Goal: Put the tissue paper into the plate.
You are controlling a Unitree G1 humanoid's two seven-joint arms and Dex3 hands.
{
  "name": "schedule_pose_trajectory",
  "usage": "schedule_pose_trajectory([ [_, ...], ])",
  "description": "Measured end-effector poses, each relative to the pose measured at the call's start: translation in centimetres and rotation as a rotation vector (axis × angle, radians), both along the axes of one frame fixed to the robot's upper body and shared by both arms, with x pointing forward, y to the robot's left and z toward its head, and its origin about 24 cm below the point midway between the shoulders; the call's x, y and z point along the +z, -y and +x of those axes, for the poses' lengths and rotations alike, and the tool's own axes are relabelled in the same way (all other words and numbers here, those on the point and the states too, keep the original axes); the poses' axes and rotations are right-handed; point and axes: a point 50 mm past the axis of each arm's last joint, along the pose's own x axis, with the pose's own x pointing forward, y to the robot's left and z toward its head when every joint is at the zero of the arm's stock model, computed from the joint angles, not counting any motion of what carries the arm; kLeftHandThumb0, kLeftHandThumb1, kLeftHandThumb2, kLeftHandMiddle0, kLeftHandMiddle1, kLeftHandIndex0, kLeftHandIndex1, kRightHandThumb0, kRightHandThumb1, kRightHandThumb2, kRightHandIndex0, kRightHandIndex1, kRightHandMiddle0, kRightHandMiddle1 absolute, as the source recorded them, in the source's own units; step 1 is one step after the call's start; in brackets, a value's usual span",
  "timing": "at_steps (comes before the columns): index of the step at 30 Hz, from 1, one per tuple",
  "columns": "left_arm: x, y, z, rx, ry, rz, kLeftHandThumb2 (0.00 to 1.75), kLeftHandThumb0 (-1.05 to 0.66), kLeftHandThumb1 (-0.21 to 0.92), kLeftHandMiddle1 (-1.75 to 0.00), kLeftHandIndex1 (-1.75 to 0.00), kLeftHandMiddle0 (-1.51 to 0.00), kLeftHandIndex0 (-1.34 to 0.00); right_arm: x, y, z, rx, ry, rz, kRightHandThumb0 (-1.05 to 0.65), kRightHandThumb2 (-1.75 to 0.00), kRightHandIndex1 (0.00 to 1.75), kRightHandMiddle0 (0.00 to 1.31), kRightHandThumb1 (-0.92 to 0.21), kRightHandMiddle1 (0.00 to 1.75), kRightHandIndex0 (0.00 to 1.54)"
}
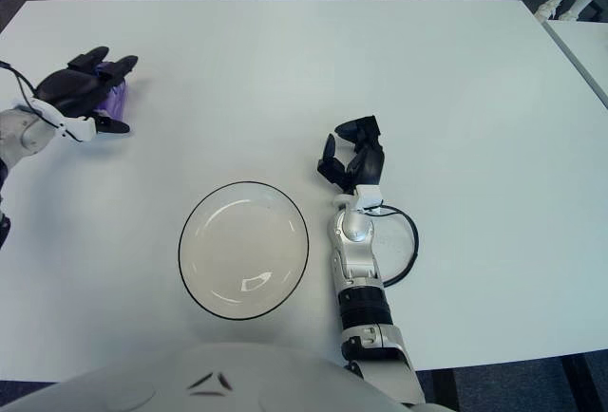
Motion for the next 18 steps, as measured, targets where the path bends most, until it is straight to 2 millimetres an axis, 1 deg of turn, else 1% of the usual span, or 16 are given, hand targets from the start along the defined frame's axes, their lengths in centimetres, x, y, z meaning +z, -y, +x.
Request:
schedule_pose_trajectory([
  [5, 0.9, -0.6, -0.5, -0.015, 0.053, -0.014, 0.22, -1.05, 0.75, 0.00, 0.00, 0.00, 0.00, 0.0, 0.0, 0.0, 0.001, 0.000, 0.000, -0.41, -1.00, 1.65, 0.41, -0.57, 1.75, 0.68],
  [10, 2.3, -1.0, -1.4, -0.061, 0.105, -0.021, 0.22, -1.05, 0.73, 0.00, 0.00, 0.00, 0.00, 0.0, 0.0, 0.0, 0.007, 0.001, -0.002, -0.41, -1.00, 1.65, 0.41, -0.57, 1.75, 0.67],
  [14, 3.5, -1.2, -1.7, -0.071, 0.134, -0.008, 0.22, -1.05, 0.73, 0.00, 0.00, 0.00, 0.00, 0.0, 0.0, 0.0, 0.008, 0.000, -0.002, -0.41, -1.00, 1.65, 0.42, -0.57, 1.75, 0.67],
  [18, 4.3, -1.4, -1.9, -0.063, 0.156, 0.014, 0.23, -1.05, 0.73, 0.00, 0.00, 0.00, 0.00, 0.0, 0.0, 0.0, 0.010, 0.000, -0.002, -0.41, -1.00, 1.65, 0.42, -0.57, 1.75, 0.67],
])
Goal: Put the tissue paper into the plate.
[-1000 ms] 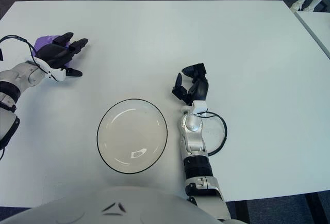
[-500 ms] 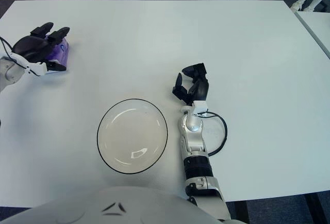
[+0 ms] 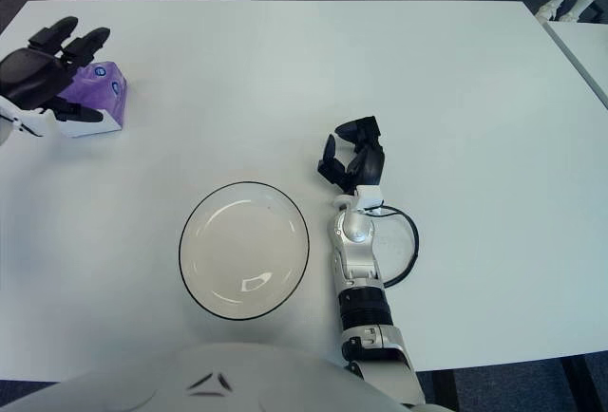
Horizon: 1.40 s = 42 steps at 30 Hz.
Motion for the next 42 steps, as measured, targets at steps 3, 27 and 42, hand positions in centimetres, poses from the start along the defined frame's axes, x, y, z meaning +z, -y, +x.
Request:
schedule_pose_trajectory([
  [3, 0.1, -0.2, 0.0, 0.015, 0.005, 0.023, 0.23, -1.05, 0.74, 0.00, 0.00, 0.00, 0.00, 0.0, 0.0, 0.0, 0.003, 0.000, -0.001, -0.41, -1.00, 1.65, 0.42, -0.57, 1.75, 0.67],
  [27, -2.9, -1.3, 0.7, 0.147, -0.135, 0.111, 0.29, -1.05, 0.79, 0.00, 0.00, 0.00, 0.00, 0.0, 0.0, 0.0, 0.011, -0.003, -0.003, -0.41, -1.03, 1.65, 0.43, -0.55, 1.75, 0.66],
  [42, -4.3, -0.7, 1.6, 0.202, -0.256, 0.071, 0.31, -1.05, 0.76, 0.00, 0.00, 0.00, 0.00, 0.0, 0.0, 0.0, 0.010, -0.008, -0.003, -0.41, -1.02, 1.68, 0.42, -0.56, 1.75, 0.66],
])
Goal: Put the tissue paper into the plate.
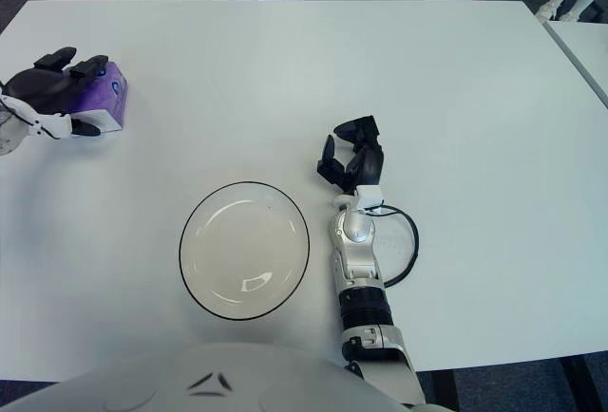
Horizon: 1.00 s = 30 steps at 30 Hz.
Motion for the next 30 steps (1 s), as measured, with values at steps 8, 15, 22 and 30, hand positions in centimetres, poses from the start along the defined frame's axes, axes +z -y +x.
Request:
schedule_pose_trajectory([
  [8, -0.5, 0.6, 0.8, 0.054, -0.060, -0.014, 0.31, -1.05, 0.75, 0.00, 0.00, 0.00, 0.00, 0.0, 0.1, -0.1, -0.005, 0.000, -0.001, -0.41, -1.04, 1.69, 0.44, -0.54, 1.75, 0.65],
  [15, -1.0, 1.7, 1.6, 0.093, -0.059, -0.064, 0.31, -1.05, 0.70, 0.00, 0.00, 0.00, 0.00, 0.0, 0.1, -0.1, -0.010, 0.001, 0.001, -0.41, -1.03, 1.68, 0.43, -0.55, 1.75, 0.67],
  [22, -1.2, 2.2, 1.8, 0.094, -0.058, -0.118, 0.31, -1.05, 0.66, 0.00, 0.00, 0.00, 0.00, 0.0, 0.1, -0.1, -0.020, 0.004, 0.002, -0.41, -1.01, 1.68, 0.42, -0.57, 1.75, 0.67],
  [30, -1.4, 2.5, 2.0, 0.107, -0.089, -0.146, 0.36, -1.05, 0.73, 0.00, 0.00, 0.00, 0.00, 0.0, 0.2, -0.1, -0.028, 0.004, 0.004, -0.41, -1.00, 1.68, 0.41, -0.57, 1.75, 0.67],
])
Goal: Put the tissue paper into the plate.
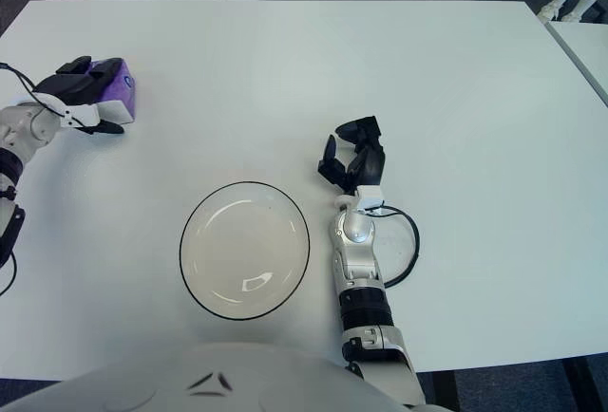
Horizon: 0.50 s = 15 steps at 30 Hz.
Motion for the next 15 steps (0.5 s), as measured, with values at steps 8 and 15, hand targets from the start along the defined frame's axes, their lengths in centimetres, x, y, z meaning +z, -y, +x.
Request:
schedule_pose_trajectory([
  [8, 0.53, 0.42, 0.51, 0.007, -0.076, -0.008, 0.39, -1.05, 0.77, 0.00, 0.00, 0.00, 0.00, -0.03, 0.12, -0.09, -0.007, -0.001, 0.001, -0.41, -1.00, 1.68, 0.41, -0.57, 1.75, 0.66],
  [15, 0.53, 0.76, 0.83, 0.026, -0.119, 0.008, 0.41, -1.05, 0.78, -0.01, 0.00, -0.02, 0.00, -0.04, 0.15, -0.09, -0.009, -0.001, 0.001, -0.41, -1.00, 1.69, 0.41, -0.57, 1.75, 0.65],
])
